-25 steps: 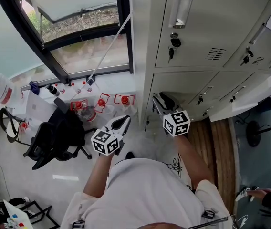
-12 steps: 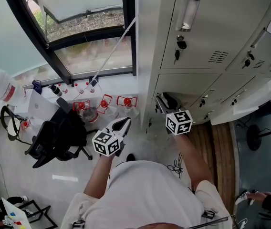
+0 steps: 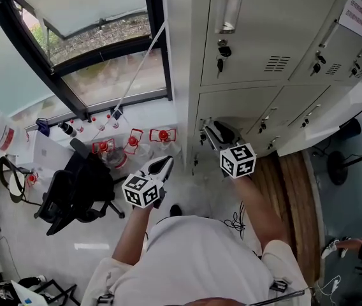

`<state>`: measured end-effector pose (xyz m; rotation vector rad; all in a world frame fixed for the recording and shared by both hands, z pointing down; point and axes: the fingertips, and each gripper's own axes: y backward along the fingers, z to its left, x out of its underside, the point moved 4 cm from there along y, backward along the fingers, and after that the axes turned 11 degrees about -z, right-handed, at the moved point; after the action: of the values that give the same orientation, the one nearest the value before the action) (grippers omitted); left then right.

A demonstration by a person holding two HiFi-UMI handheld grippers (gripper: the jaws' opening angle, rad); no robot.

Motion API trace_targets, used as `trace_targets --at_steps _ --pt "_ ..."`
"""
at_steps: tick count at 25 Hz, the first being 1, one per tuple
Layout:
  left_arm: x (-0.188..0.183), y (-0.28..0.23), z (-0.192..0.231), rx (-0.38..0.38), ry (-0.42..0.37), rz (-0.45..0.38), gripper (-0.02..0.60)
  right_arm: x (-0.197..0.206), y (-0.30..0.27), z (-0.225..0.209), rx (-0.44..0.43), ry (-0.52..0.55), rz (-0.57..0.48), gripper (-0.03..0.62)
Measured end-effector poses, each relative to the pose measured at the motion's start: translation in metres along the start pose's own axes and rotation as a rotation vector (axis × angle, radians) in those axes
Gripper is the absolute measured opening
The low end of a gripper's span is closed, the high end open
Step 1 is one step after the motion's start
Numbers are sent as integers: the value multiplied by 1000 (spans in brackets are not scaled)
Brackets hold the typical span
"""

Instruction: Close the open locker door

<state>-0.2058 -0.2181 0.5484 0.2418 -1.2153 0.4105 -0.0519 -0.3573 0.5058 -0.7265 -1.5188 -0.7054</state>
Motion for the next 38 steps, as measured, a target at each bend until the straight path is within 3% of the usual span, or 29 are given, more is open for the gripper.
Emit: trace_targets --at_steps 21,38 --pt "0 -39 -54 166 -7 17 15 -16 111 -16 190 -46 -8 90" --pt "-6 -44 -87 219 10 -4 15 -9 187 -26 256 -31 -10 26"
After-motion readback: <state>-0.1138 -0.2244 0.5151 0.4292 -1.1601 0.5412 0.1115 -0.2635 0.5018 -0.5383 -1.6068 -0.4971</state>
